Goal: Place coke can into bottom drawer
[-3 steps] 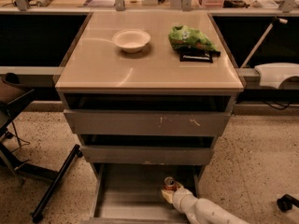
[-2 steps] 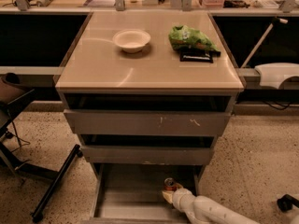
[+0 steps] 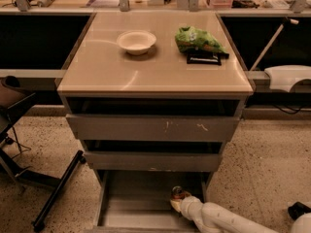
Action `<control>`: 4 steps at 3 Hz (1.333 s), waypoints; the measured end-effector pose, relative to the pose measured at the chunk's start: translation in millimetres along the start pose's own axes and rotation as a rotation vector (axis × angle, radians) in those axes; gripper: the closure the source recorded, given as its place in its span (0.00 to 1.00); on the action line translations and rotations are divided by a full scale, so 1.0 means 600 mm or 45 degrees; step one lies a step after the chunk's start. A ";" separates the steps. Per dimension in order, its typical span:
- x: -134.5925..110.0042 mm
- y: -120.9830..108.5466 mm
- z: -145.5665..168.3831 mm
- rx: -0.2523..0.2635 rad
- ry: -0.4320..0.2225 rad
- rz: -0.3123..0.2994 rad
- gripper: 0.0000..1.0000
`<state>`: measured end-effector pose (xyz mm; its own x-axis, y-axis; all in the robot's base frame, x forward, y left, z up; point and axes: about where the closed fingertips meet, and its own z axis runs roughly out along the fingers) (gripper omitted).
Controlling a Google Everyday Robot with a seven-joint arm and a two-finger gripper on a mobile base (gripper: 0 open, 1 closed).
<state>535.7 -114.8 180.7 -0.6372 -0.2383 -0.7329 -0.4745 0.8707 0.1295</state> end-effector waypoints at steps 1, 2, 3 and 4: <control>0.000 0.000 0.000 0.000 0.000 0.000 0.58; 0.000 0.000 0.000 0.000 0.000 0.000 0.35; 0.000 0.000 0.000 0.000 0.000 0.000 0.11; 0.000 0.000 0.000 0.000 0.000 0.000 0.00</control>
Offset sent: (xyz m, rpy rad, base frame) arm 0.0000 0.0000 0.0000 0.0000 0.0000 0.0000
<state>535.7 -114.7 180.7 -0.6372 -0.2383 -0.7329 -0.4746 0.8706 0.1296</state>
